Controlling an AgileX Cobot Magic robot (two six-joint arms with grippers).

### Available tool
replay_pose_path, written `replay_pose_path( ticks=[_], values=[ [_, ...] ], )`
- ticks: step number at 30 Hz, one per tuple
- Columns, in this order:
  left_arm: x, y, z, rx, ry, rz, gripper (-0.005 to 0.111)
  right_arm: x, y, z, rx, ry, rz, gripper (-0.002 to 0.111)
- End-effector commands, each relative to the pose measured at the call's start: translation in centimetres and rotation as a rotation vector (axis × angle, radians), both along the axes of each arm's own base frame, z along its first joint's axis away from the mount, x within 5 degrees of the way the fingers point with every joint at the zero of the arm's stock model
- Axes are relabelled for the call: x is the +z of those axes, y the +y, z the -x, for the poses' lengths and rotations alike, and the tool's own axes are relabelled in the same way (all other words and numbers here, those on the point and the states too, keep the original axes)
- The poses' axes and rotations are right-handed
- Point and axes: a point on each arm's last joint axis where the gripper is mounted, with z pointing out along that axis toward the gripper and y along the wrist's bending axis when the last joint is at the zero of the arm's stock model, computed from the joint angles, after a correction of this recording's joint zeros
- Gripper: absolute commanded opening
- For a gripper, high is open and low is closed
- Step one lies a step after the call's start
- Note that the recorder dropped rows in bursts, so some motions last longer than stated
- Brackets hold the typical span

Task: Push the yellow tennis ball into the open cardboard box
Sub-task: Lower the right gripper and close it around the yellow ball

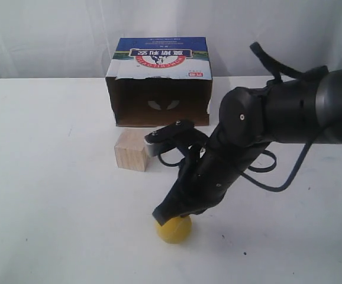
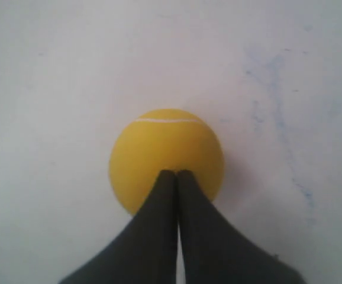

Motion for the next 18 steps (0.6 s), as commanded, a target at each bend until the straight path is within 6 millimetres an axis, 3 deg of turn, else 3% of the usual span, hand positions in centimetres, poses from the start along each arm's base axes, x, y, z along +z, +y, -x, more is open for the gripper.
replay_pose_path(
  ticks=[1,6,11,15,18],
  values=[
    [-0.4,0.0,0.2,-0.009,0.033,-0.008,0.000,0.2,-1.8,-1.2,-0.029,-0.050,0.031,0.000],
    [-0.4,0.0,0.2,-0.009,0.033,-0.008,0.000,3.1,-2.7,-2.1,-0.052,-0.154,0.007,0.000],
    [-0.4,0.0,0.2,-0.009,0.033,-0.008,0.000,5.0,-3.2,-1.6,-0.070,-0.134,0.007,0.000],
    [-0.4,0.0,0.2,-0.009,0.033,-0.008,0.000,4.0,-3.2,-1.4,-0.066,-0.080,0.046,0.000],
    [-0.4,0.0,0.2,-0.009,0.033,-0.008,0.000,1.5,-3.5,-2.2,-0.067,-0.037,0.112,0.000]
  ],
)
